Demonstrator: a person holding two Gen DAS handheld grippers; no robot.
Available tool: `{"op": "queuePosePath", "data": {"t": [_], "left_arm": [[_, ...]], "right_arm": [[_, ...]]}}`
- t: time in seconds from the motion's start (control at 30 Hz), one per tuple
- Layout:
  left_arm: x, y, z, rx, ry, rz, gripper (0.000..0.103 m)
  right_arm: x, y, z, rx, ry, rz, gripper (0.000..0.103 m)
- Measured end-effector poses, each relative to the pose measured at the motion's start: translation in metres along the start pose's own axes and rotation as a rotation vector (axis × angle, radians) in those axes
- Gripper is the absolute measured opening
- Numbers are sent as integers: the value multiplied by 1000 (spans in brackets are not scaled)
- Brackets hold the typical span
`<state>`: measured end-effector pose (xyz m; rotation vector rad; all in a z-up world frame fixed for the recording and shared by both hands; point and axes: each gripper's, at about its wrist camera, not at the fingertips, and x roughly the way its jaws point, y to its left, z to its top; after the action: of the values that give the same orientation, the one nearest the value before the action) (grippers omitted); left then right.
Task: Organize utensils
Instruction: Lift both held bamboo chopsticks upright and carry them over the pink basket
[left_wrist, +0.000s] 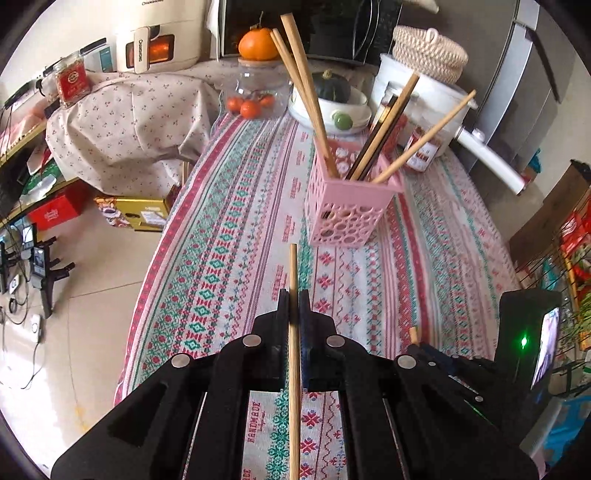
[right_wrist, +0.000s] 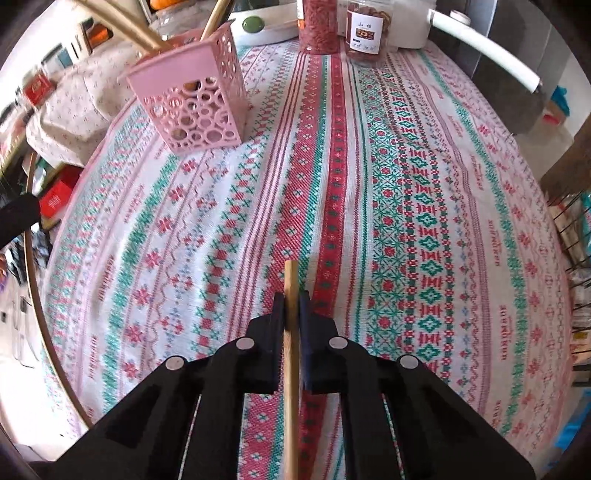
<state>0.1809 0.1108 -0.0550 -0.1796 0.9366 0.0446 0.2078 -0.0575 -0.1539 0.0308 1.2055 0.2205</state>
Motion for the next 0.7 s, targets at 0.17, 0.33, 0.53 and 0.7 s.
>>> {"op": "queuePosePath", "data": {"t": [0.17, 0.33, 0.53, 0.7], "left_arm": [[-18, 6, 5, -32, -86, -70, 4], [-39, 9, 7, -49, -184, -111, 4], [-64, 11, 6, -60, -271, -134, 4], [-84, 12, 6, -67, -321, -149, 4]], "right_arm": [[-39, -9, 6, 25, -113, 92, 8], [-93, -18, 4, 41, -265, 156, 8], [-143, -37, 2, 54, -394, 222, 8], [-166, -50, 2, 81, -456, 261, 8]]}}
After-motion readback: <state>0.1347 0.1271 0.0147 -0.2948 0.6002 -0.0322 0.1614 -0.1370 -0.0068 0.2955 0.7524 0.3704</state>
